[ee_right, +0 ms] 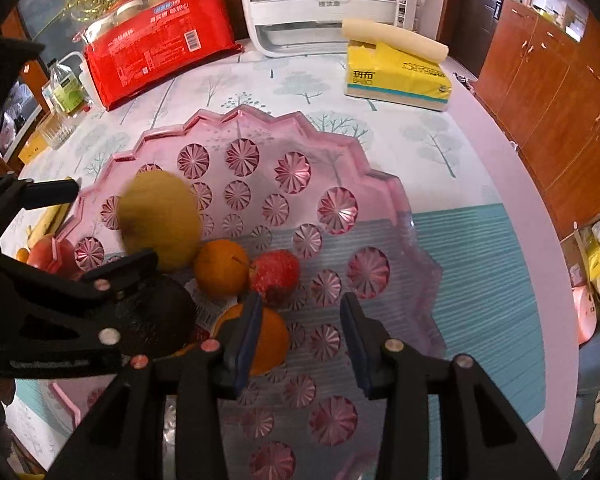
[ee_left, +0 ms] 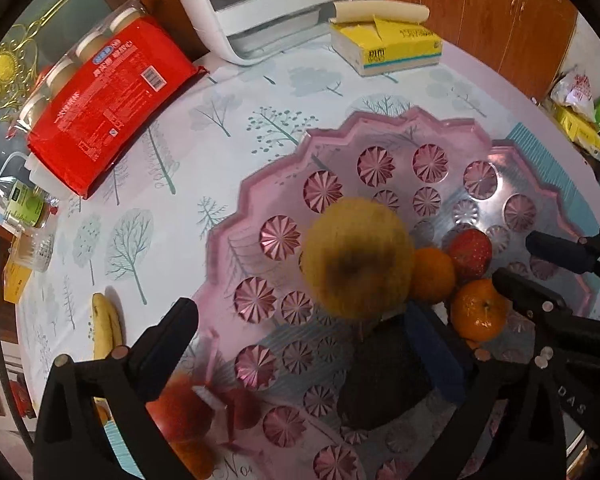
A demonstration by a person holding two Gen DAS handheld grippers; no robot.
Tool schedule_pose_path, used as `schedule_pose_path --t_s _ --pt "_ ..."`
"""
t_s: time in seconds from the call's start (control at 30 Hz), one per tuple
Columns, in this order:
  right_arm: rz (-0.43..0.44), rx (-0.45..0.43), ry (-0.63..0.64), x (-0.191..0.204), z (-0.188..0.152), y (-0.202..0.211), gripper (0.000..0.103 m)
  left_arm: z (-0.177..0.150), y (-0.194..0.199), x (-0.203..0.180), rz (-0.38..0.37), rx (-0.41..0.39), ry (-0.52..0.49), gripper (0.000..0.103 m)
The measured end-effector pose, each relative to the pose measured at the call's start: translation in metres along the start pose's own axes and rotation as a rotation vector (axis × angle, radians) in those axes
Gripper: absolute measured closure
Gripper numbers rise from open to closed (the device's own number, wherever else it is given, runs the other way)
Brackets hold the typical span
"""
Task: Organize fruits
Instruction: 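Carry the pear and red apple into the pink bowl and release both, then move both open tools back toward the loose fruit on the runner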
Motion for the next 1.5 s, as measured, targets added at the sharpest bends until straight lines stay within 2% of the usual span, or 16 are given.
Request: schedule_pose_path --t_s 0.13,0.4,0.63,0.8,1.07,1.17,1.43,1.5 --pt "0.018 -0.018 -0.012 0.002 -0.006 0.011 0.062 -0.008 0.016 0.008 -0.003 -0.016 0.018 0.000" --pt "0.034 -0.036 -0.008 0.015 -0.022 0.033 0.062 -0.034 0.046 0.020 -0.032 0.001 0.053 0.000" --pt "0.046 -0.051 0.005 0.033 -0.035 0.052 0.062 -0.069 0.067 0.029 -0.076 0.049 0.101 0.000" --pt "0.055 -0.066 0.037 0.050 -0.039 0.067 0.062 -0.090 0.080 0.038 -0.063 0.045 0.118 0.000" --pt "0.104 -0.098 0.132 0.095 -0.034 0.085 0.062 -0.112 0.124 0.083 0.005 -0.076 0.200 0.000" --pt "0.130 -0.113 0.183 0.118 -0.032 0.090 0.062 -0.124 0.139 0.107 0.065 -0.098 0.229 0.000" --pt "0.208 -0.133 0.309 0.185 -0.029 0.097 0.062 -0.167 0.172 0.174 0.187 -0.081 0.305 0.000" --pt "0.227 -0.130 0.340 0.203 -0.029 0.095 0.062 -0.178 0.179 0.198 0.255 -0.077 0.309 0.000"
Point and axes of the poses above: each gripper's, at about its wrist camera, not at the fingertips, and y roughly against the way its jaws point, x to its left, z to its top, the point moved 6 cm from there along -y, roughly the way its jaws point, and after that the axes turned 14 degrees about z, right-handed, at the moved point
